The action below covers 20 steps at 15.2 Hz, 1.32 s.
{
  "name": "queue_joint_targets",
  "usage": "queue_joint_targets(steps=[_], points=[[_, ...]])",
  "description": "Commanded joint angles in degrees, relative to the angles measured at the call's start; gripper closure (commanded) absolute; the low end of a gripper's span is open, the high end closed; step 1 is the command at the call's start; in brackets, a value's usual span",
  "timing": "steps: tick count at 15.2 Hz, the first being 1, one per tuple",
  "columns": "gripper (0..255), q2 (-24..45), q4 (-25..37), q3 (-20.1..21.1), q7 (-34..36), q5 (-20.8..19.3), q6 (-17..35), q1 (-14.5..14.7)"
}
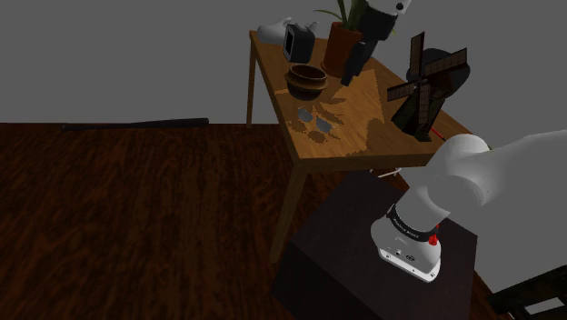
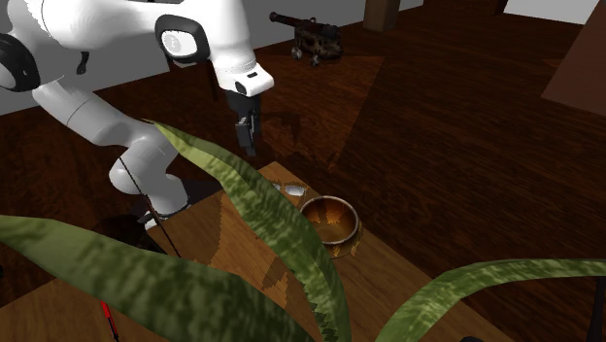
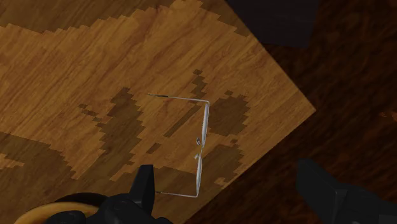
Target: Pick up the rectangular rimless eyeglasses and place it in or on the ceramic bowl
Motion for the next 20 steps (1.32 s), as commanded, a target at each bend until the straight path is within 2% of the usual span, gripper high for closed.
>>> queue_joint_targets(steps=[1,11,20], points=[[0,0.00,0.00,0.00,0.00,0.00,0.00,0.00],[0,11.42,-10.05,1.11,2.48,-0.06,24.24,-0.60],[0,15.63,-13.70,1.20,2.57,-0.01,32.23,-0.61]])
